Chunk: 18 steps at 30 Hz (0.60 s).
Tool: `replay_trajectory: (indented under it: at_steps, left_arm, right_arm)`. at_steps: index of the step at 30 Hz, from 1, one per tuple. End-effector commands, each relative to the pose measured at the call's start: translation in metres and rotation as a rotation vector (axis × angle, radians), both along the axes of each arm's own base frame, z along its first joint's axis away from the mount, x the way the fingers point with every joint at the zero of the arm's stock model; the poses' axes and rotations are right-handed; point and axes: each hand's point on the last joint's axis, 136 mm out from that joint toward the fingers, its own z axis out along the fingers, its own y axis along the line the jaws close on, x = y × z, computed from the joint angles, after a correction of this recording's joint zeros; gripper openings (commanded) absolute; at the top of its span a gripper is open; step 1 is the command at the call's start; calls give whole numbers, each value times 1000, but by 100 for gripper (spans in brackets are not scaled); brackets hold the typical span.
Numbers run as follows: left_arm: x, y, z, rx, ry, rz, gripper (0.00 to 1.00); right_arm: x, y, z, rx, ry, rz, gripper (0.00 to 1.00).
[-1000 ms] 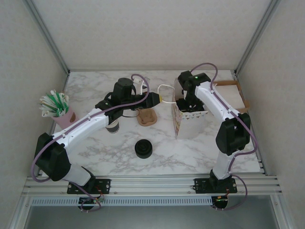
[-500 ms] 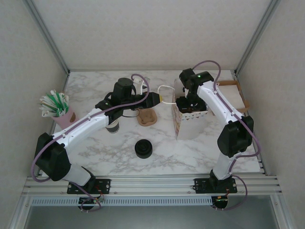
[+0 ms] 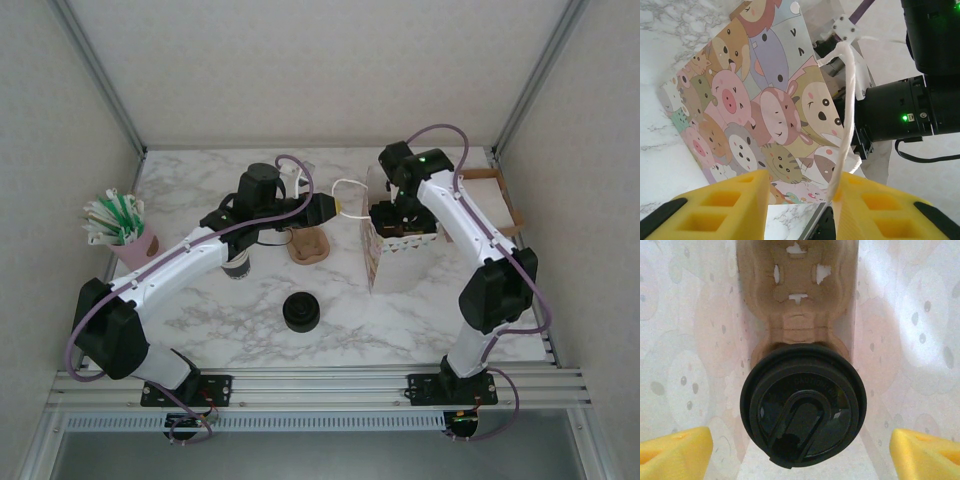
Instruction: Pack the takeout coffee
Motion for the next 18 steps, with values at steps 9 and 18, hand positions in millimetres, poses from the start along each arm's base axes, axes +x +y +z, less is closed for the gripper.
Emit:
replay_trajectory:
  at_steps: [9,18]
  left_arm:
    - [5,-3,16,-33,-34,2,38]
    - [4,-4,20,-38,-38,-1,38]
  right_arm:
    - [-4,-4,32,31,-77,-11,92]
    - [-5,-3,46,63,-120,-12,92]
